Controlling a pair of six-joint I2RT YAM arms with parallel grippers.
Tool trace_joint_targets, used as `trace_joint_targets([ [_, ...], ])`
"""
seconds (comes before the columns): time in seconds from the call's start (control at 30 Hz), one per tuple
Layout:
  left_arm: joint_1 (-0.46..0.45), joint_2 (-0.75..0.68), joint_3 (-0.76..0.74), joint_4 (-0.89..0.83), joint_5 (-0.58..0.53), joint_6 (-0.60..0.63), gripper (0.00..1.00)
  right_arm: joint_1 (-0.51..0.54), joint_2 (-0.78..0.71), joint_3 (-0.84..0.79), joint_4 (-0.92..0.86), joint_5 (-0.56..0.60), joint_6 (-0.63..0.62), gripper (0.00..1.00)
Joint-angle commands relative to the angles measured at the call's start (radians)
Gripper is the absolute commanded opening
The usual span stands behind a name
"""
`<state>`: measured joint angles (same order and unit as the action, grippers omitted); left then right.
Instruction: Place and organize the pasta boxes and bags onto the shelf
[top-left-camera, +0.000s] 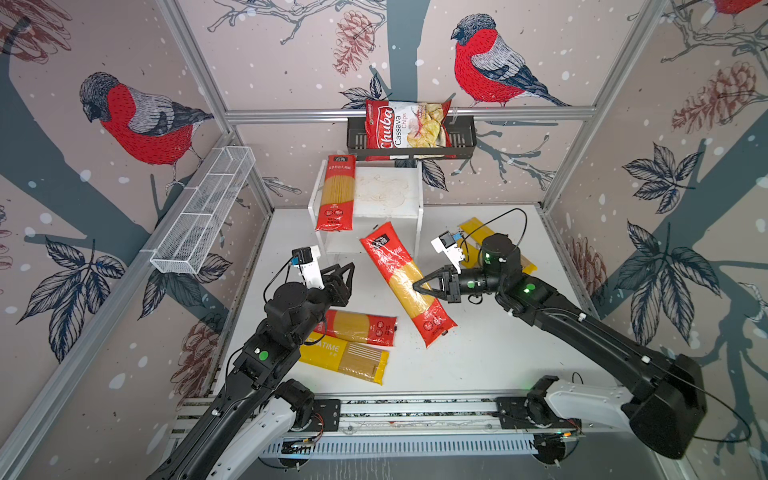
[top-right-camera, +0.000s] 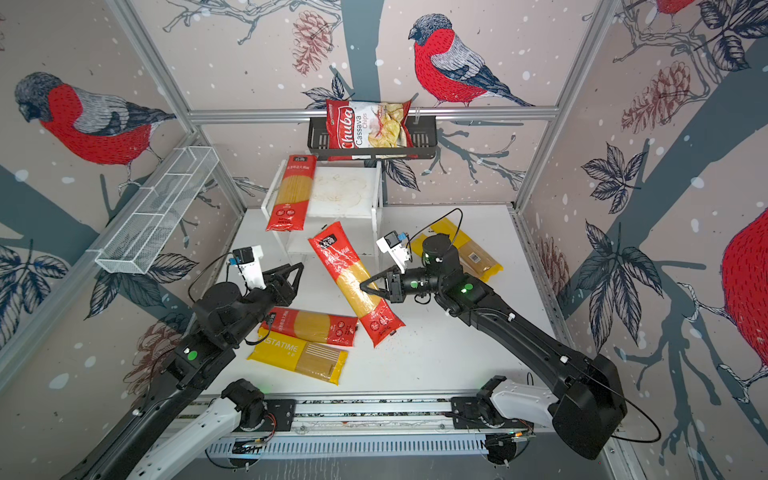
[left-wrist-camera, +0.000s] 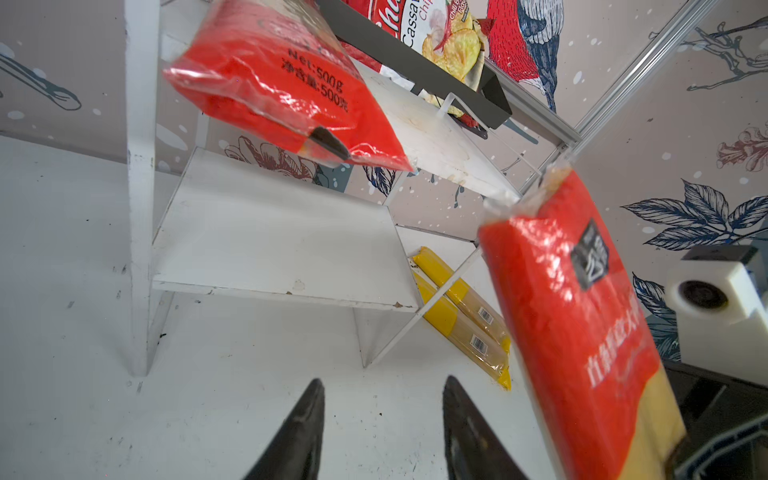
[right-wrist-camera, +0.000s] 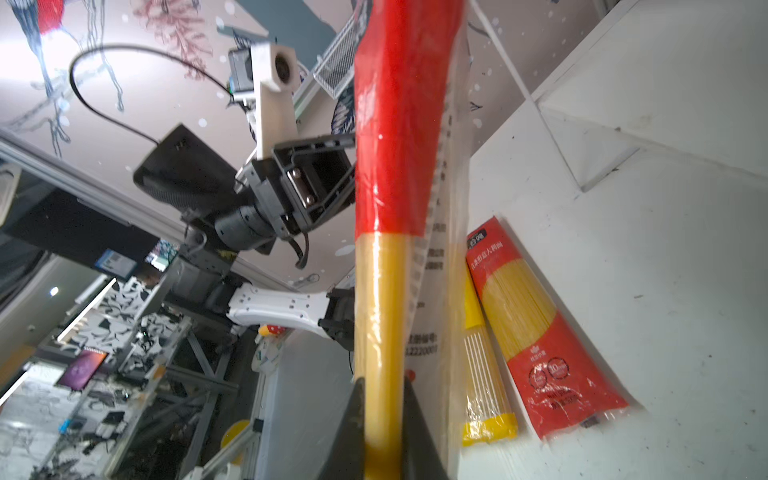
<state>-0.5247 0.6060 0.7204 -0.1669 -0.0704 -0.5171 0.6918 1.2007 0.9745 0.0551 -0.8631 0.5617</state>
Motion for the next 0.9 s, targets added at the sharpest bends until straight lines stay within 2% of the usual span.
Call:
trace_joint_targets([
  [0.0, 0.004, -0.023, -0.006, 0.083, 0.034, -0.014, 0.52, -0.018, 0.019, 0.04, 0.257, 0.077, 0.167, 0.0],
  [0.17, 0.004, -0.034, -0.04, 0.173, 0.116, -0.067, 0.62, -0.014, 0.11, 0.1, 0.415, 0.158, 0.377, 0.0],
  [0.3, 0.004, -0.022, -0.084, 0.287, 0.213, -0.149, 0.74, 0.024, 0.193, 0.158, 0.487, 0.269, 0.538, 0.0],
  [0.5, 0.005, 0.0, -0.152, 0.472, 0.329, -0.28, 0.91, 0.107, 0.235, 0.215, 0.49, 0.518, 0.601, 0.0],
  [0.63, 0.004, 0.027, -0.196, 0.549, 0.374, -0.343, 0.93, 0.109, 0.262, 0.227, 0.515, 0.564, 0.647, 0.0],
  [0.87, 0.003, 0.075, -0.253, 0.719, 0.417, -0.433, 0.83, 0.121, 0.308, 0.251, 0.514, 0.578, 0.673, 0.0],
])
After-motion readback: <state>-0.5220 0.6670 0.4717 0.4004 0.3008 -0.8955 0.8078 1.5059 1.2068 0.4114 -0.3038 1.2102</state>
